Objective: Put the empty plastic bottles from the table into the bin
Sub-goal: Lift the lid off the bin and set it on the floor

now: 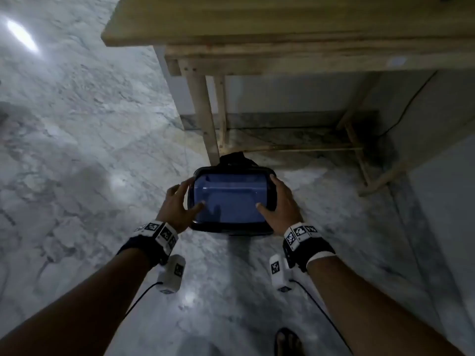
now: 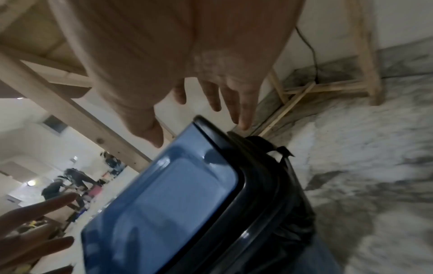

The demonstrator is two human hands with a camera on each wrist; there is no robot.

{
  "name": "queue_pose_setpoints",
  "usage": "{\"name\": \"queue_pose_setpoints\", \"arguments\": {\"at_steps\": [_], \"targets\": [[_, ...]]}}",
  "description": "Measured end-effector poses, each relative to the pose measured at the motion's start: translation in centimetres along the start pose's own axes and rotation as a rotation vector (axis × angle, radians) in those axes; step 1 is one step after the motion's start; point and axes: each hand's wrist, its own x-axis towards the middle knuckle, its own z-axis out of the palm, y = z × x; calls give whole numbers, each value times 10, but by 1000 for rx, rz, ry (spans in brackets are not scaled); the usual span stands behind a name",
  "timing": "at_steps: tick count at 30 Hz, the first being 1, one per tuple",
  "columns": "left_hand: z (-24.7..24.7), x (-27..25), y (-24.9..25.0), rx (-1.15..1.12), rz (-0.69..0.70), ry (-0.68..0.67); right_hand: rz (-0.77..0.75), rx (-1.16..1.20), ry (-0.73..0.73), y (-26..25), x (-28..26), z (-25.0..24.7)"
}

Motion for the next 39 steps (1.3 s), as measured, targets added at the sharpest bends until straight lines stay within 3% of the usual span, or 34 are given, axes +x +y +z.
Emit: {"name": "queue_pose_setpoints", "arguments": {"at_steps": [6,11,19,25,30,35,39], "targets": [[39,41,-36,104,146,-1,-104,10,140,34,29,53],[47,51,-60,177,312,108,-150,-47,265,45,33,68],[-11,19,-91,108,401,271,-316,-99,310,-14,5,85],[-82,-24,-179,96,280,429,-484,-36,188,-87,12,172],[-93,-49,-276,100,63,500,-571,-25,24,-116,18,272],[-44,-58,-362,27,-57,496,-527,-23,-166,-69,25,362],[22,-53,-417,-1,-107,417,-432,-96,-272,-7,29,411]]}}
